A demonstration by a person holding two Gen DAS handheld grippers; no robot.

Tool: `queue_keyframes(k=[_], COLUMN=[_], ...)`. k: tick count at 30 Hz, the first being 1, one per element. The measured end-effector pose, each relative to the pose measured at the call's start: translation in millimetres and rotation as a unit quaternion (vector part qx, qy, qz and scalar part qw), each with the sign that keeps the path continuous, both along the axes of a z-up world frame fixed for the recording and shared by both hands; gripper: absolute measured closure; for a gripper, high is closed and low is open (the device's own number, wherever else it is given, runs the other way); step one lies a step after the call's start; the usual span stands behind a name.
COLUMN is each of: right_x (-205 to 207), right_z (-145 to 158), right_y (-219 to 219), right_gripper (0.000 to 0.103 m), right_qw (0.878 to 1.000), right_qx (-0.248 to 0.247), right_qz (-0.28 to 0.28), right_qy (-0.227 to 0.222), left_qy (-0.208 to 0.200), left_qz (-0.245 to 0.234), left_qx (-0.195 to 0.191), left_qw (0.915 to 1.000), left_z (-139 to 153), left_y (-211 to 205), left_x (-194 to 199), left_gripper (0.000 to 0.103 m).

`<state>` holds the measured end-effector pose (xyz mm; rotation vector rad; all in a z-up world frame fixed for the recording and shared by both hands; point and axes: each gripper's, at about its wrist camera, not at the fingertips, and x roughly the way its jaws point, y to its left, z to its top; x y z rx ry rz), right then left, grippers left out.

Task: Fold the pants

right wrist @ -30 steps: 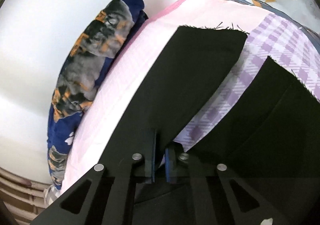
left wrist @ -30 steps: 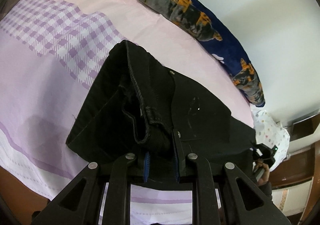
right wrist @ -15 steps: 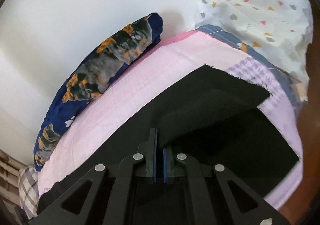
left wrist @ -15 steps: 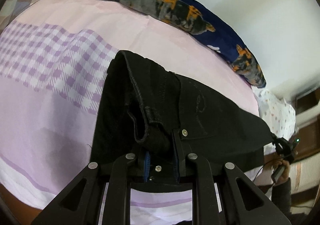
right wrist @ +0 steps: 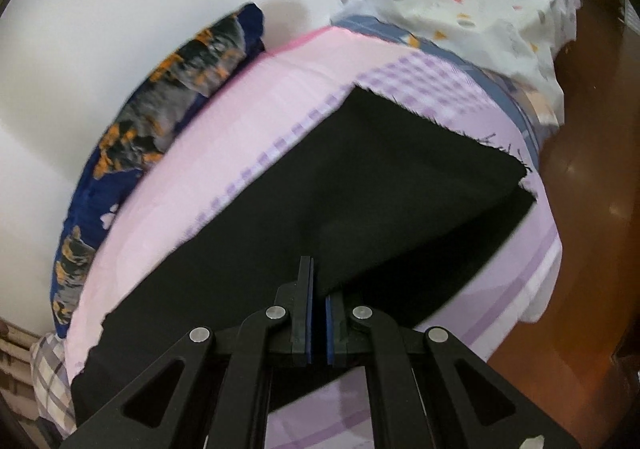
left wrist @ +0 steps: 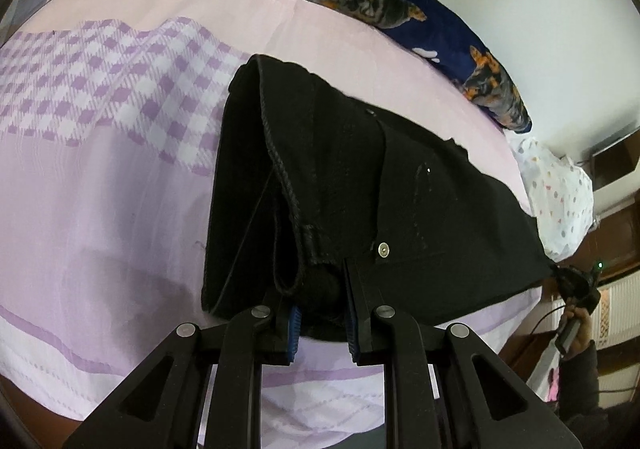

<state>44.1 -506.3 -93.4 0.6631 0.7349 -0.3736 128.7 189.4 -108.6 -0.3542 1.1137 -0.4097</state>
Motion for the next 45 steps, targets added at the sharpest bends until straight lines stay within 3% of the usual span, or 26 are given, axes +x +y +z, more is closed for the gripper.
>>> queue_keyframes(k=[8,10,12,13,17,21,24,28,32,35,39,43,45], right_x=[2,2,2,2,1,0,-2,-4,-5,-3,1,-3,-5], right_z=[-36,-39,-41,-41,-42,-45,-47,-46,-43,-37,-29,-20,-18], right_y=[-7,-9,-11,-12,-13,-19,-27,-35,-46,-54,-59,-60,-61], right_gripper=[0.099,0.099,0.099,0.099,0.095,0.095,0.095,0.093,0.093,0.094,0.095,0.096,0.096], right_qw=[0.999,0.999,0.999,0.999,0.998,0.997,0.995,0.993,0.991,0.99,0.988,0.987,0.985], right_qx=[0.029,0.039,0.047,0.05,0.059,0.082,0.103,0.113,0.126,0.132,0.146,0.148,0.156], right_qz=[-0.006,-0.003,-0.003,0.0,0.007,0.008,0.005,-0.001,-0.01,-0.001,0.008,0.018,0.021], right_qy=[0.031,0.028,0.024,0.021,0.011,-0.003,-0.015,-0.027,-0.039,-0.05,-0.052,-0.063,-0.068], left_qy=[-0.003,0.001,0.005,0.003,-0.011,-0.06,-0.119,-0.181,-0.197,-0.192,-0.188,-0.186,-0.186], left_qz=[-0.016,-0.009,0.002,0.006,0.024,0.061,0.051,-0.042,-0.177,-0.272,-0.359,-0.415,-0.429], left_qx=[0.062,0.067,0.087,0.1,0.136,0.176,0.196,0.203,0.165,0.144,0.14,0.142,0.145], left_qw=[0.998,0.9977,0.9962,0.9949,0.9903,0.9806,0.972,0.9613,0.9502,0.9318,0.9035,0.8794,0.8719], left_z=[-1,3,7,9,25,57,79,90,79,62,41,21,13], left_y=[-11,-10,-8,-7,9,21,0,-70,-158,-228,-306,-363,-387], left_x=[-5,-7,-9,-11,-24,-40,-51,-53,-52,-52,-61,-75,-83], left_gripper=[0.078,0.073,0.053,0.048,0.045,0.045,0.045,0.045,0.045,0.045,0.045,0.045,0.045])
